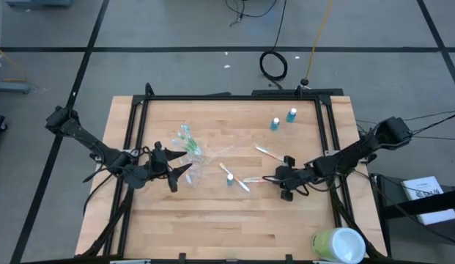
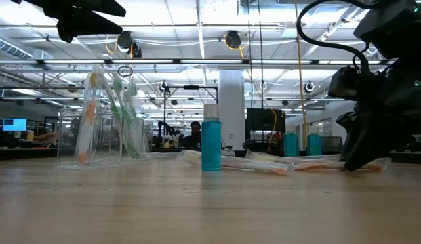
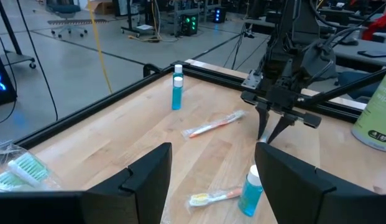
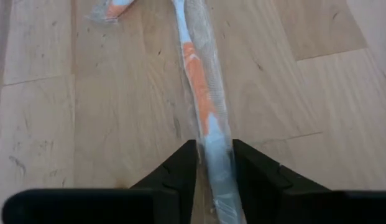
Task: Pick & Place toothbrushing station
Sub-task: Put the orange toothbrush into the bottom section of the transparent organizer
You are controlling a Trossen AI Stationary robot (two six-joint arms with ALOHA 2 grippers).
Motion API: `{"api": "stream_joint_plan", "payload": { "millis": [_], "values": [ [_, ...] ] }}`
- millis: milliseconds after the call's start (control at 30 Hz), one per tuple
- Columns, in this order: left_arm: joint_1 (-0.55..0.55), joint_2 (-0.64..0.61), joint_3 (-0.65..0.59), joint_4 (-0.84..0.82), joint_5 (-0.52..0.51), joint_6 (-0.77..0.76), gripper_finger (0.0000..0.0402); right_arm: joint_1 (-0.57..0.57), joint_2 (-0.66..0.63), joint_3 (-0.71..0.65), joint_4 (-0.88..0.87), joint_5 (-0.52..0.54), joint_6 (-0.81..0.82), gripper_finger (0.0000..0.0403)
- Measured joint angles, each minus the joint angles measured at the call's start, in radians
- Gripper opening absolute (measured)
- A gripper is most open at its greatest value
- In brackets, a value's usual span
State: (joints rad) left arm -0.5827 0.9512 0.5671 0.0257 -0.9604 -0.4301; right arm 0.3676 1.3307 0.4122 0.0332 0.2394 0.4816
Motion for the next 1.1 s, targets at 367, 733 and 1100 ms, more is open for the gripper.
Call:
{"api": "stream_joint_plan", "payload": {
  "millis": [367, 733, 1100],
  "values": [
    [0.000, 0.000, 0.000, 0.000, 0.000, 0.000, 0.0237, 0.000, -0.002, -0.001, 0.000, -0.006, -0.004, 0.0050],
    [0.000, 0.000, 0.000, 0.000, 0.000, 0.000, 0.0237, 0.002, -0.047, -0.006, 0.021, -0.028, -0.037, 0.0024],
    [0.000, 0.000, 0.000, 0.000, -0.001, 0.000, 0.0237, -0.001, -0.165, -0.005, 0.262, 0.082, -0.310, 0.0023]
  ]
}}
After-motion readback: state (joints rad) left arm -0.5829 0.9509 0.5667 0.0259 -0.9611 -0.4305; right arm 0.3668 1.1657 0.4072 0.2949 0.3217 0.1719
